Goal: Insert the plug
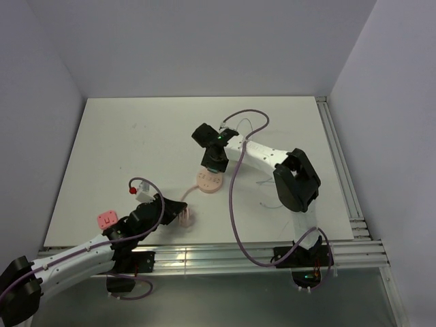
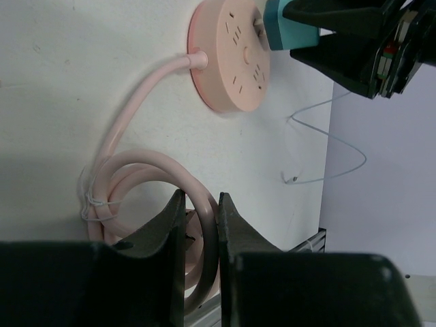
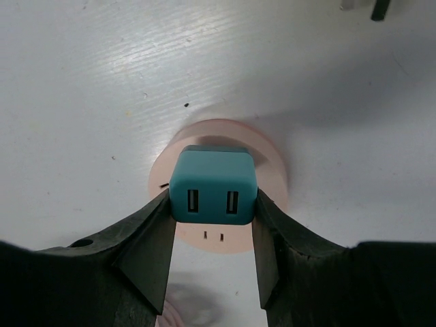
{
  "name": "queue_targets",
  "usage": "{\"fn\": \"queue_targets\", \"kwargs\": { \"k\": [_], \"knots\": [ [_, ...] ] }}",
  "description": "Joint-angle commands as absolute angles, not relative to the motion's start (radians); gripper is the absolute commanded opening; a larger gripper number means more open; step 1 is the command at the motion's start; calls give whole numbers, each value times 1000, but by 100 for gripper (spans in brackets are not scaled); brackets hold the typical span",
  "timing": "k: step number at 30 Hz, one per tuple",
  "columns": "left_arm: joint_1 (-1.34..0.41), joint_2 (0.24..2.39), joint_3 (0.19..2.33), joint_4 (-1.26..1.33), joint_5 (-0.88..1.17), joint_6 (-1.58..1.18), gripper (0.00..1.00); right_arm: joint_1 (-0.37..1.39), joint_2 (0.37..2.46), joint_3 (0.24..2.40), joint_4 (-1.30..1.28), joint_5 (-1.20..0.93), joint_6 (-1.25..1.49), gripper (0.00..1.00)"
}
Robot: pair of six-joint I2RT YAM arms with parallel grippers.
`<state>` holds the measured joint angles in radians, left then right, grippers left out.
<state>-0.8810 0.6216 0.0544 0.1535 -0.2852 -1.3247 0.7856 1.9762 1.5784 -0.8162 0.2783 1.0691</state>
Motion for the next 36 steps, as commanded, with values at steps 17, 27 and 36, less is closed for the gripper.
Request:
{"fn": "queue_targets", "kwargs": {
  "k": [17, 27, 36],
  "knots": [
    [-934, 563, 8, 187, -281, -1358, 1, 802, 2260, 1752, -1020, 232, 614, 0],
    [-937, 520, 5, 166, -275, -1333, 1, 813, 2341, 1730, -976, 109, 618, 0],
    [-940, 523, 32, 143, -291, -1290, 43, 813, 2341, 1718, -919, 98, 598, 0]
  ]
}}
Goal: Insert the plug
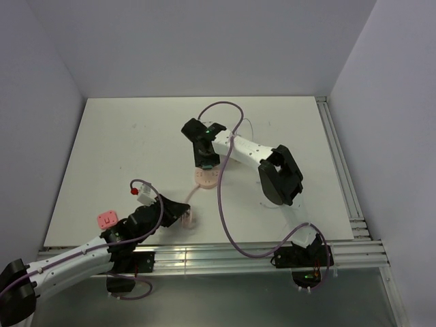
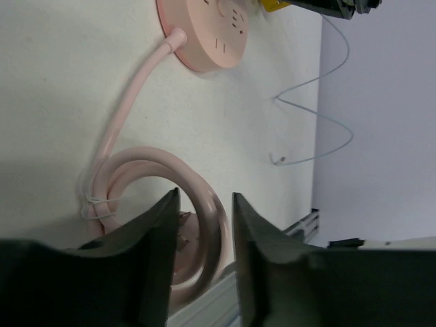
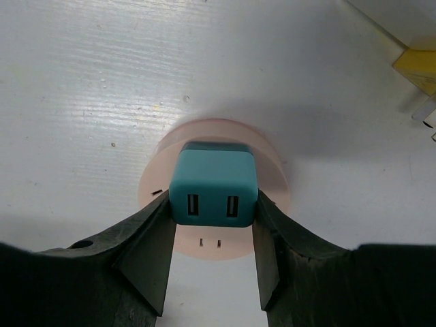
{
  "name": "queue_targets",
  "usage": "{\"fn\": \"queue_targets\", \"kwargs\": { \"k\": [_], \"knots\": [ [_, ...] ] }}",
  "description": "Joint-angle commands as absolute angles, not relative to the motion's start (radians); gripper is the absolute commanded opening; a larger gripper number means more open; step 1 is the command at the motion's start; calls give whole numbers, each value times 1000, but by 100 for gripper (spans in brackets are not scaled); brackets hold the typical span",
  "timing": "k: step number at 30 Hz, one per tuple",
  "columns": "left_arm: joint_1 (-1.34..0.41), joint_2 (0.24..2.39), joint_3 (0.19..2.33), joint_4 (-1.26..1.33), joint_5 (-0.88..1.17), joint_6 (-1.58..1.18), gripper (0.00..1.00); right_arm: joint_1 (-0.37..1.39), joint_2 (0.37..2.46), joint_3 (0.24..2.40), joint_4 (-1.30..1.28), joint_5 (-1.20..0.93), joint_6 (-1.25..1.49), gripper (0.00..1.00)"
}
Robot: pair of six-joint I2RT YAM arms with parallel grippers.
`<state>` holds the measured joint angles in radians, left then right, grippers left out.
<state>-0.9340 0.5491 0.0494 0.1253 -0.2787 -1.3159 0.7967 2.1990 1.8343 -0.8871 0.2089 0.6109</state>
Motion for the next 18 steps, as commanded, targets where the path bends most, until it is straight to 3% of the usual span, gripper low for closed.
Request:
{"fn": "queue_targets", "kwargs": {
  "k": [1, 2, 4, 5, 7, 8, 11, 15, 16, 18],
  "knots": [
    [-940, 512, 41, 126, -299, -1272, 51, 813, 2323, 1715, -902, 104, 588, 0],
    [-940, 502, 51, 88, -320, -1266, 58, 813, 2283, 1712, -882, 109, 580, 1],
    [-940, 473, 77, 54, -334, -1241, 72, 813, 2249, 1724, -856, 142, 565, 15],
    [-940, 466, 87, 19, -350, -1232, 90, 813, 2214, 1736, -845, 167, 561, 30],
    [-940, 465, 133, -23, -367, -1210, 99, 807, 2177, 1767, -821, 181, 543, 47],
    [-940, 472, 152, -62, -383, -1200, 99, 805, 2168, 1778, -815, 178, 534, 58],
    [-940, 512, 245, -139, -410, -1167, 100, 801, 2142, 1845, -825, 196, 509, 77],
    [-939, 654, 464, -300, -465, -1126, 100, 801, 2037, 1812, -805, 203, 496, 91],
    [-933, 693, 521, -440, -521, -1146, 99, 799, 1978, 1763, -796, 206, 495, 95],
    [-930, 784, 673, -582, -575, -1172, 100, 799, 1909, 1692, -769, 207, 495, 96]
  ]
}}
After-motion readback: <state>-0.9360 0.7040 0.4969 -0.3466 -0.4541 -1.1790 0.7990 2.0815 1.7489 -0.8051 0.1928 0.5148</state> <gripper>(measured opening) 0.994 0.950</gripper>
